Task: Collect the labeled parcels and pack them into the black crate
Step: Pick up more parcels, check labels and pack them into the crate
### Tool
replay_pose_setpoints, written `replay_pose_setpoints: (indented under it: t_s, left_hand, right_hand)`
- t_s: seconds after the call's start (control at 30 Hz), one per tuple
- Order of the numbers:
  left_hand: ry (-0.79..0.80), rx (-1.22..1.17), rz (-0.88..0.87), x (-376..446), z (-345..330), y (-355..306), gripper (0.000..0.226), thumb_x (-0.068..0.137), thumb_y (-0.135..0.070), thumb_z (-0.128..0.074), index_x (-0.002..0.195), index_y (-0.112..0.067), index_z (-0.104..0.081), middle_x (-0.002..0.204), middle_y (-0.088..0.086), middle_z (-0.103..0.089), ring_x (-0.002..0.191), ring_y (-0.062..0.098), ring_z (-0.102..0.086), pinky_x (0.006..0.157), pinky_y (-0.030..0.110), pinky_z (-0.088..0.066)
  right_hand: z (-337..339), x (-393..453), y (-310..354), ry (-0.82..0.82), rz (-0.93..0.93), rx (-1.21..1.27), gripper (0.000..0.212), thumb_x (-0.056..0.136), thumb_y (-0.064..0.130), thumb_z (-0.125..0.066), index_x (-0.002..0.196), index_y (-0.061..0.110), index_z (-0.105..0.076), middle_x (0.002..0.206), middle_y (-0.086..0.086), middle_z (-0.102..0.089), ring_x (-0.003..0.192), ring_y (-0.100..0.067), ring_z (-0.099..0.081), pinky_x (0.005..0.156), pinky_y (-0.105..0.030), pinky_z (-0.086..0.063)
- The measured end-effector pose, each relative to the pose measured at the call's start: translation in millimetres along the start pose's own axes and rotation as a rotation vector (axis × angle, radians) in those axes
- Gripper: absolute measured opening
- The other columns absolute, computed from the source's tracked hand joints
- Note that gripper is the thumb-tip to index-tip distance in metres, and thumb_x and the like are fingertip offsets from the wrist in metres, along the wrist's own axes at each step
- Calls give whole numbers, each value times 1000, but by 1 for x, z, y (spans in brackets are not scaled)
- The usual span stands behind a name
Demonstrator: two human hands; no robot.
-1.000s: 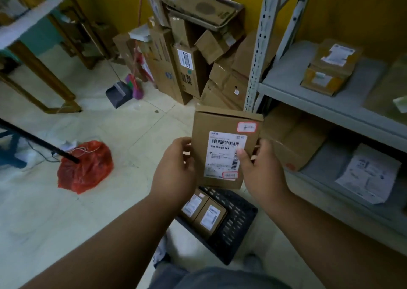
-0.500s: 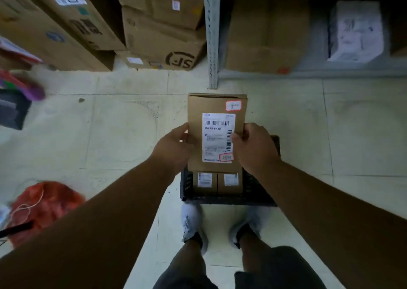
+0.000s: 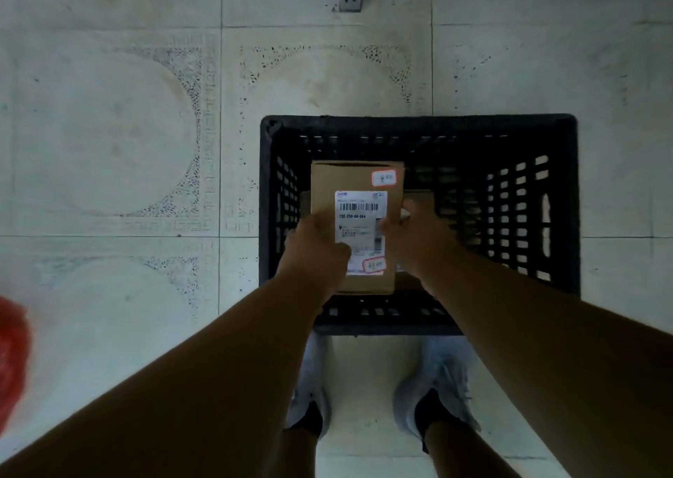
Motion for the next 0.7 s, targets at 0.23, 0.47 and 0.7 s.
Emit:
replay_pose_setpoints:
  t_s: [0.23,0.47,0.7]
  left_hand:
    - [-28,-34,70,58,-20,41,64,67,-43,-59,128,-25,-60,135,6,-55,104,26,-66,84,37,-59]
    - [-9,-67,161,72,-22,65,47,86,-26,-65,132,-20,-56,128,5,-61,107,24,-65,60,18,-47]
    - [49,68,93,77,-35,80,76,71,-39,-64,142,-24,-44,138,-2,-54,120,18,-56,95,32,-49]
  right_hand:
    - [-55,49,-33,84,-2,10,31,97,25,-60,127,20,-59,123,-2,-67,109,-24,-66,88,-34,-55]
    - [-77,57,-28,162,25,-65,30,97,32,-60,123,16,-62,120,-6,-69,104,-23,-67,92,-42,-56]
    - [-91,59,-30,227,98,-338,47,94,39,-62,132,12,-55,129,-7,-65,113,-23,-63,94,-34,-52]
Point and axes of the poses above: each hand's wrist, its own x-axis towards the middle knuckle, its own z-axis out of the back of the hand, y = z × x, the point moved 10 cm from there along x, towards the middle knuckle
